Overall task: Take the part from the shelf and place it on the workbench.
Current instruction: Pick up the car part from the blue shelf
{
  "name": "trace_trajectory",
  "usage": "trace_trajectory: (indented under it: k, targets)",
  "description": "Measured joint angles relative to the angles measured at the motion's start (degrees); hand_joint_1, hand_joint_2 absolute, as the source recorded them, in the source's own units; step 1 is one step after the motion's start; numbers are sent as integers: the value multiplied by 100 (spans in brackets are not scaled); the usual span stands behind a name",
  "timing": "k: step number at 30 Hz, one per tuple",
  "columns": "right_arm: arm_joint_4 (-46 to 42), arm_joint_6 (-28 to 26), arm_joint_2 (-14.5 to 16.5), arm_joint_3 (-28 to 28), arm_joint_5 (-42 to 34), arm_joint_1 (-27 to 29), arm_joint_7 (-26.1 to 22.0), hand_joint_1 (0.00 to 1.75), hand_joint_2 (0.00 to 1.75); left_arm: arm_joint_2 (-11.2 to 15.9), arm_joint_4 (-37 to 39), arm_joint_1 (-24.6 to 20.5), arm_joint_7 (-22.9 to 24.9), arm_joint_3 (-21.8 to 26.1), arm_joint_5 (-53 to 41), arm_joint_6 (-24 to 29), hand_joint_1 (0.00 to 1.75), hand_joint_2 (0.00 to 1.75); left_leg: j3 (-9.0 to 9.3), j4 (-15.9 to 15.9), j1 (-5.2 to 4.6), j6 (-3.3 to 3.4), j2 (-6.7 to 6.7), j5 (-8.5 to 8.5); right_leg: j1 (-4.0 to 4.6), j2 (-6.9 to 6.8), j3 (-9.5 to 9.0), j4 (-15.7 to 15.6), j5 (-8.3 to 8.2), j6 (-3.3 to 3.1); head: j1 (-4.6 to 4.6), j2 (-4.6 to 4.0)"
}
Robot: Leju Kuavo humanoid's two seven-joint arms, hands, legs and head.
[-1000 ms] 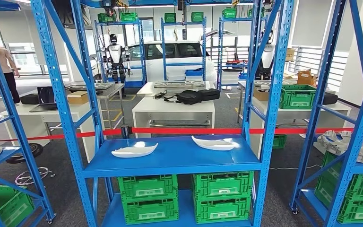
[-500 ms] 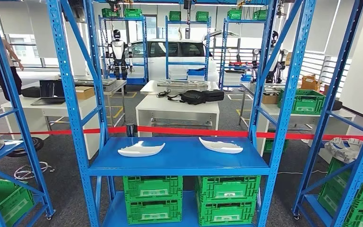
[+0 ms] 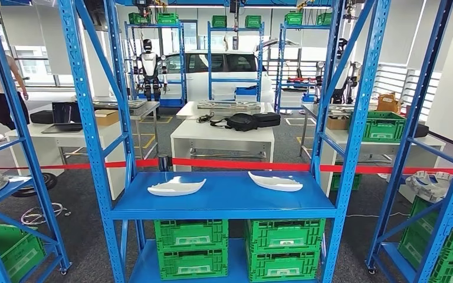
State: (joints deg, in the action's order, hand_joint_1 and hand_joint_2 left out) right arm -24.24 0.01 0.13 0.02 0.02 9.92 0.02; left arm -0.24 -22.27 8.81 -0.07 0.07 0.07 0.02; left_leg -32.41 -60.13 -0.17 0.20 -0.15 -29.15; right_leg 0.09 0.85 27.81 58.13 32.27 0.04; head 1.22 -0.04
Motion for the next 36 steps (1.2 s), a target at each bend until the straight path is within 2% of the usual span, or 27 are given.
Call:
trace_trajectory:
  k: [8,12,16,27,36]
  targets:
    - [1,0,0,-14,24,-6,-1,0,175,0,1,-1,-4,8,-7,0,0,175,6,16,0,-5,0,3,0,0,3,1,3,-4,0,0]
    - [41,1,0,-234,381,-66,-26,0,175,-2,7,-36,-87,182,-247,22,0,175,6,20,1,-7,0,4,0,0,5,1,4,-5,0,0]
    - [106,1,0,-549,905,-153,-90,0,0,-2,27,-107,-203,446,-614,66,0,0,7,20,1,-8,-1,5,0,0,4,1,4,-5,0,0]
    - [316,-23,3,-1513,2461,-389,-266,0,0,-30,158,-385,-596,1214,-1780,280,0,0,7,21,0,-9,-3,5,0,-1,5,1,4,-5,0,0]
    - [488,-52,40,-2449,3745,-604,-411,0,0,-66,260,-879,-1078,1713,-2883,485,0,0,8,21,1,-13,-3,11,0,-1,5,1,1,-5,0,0]
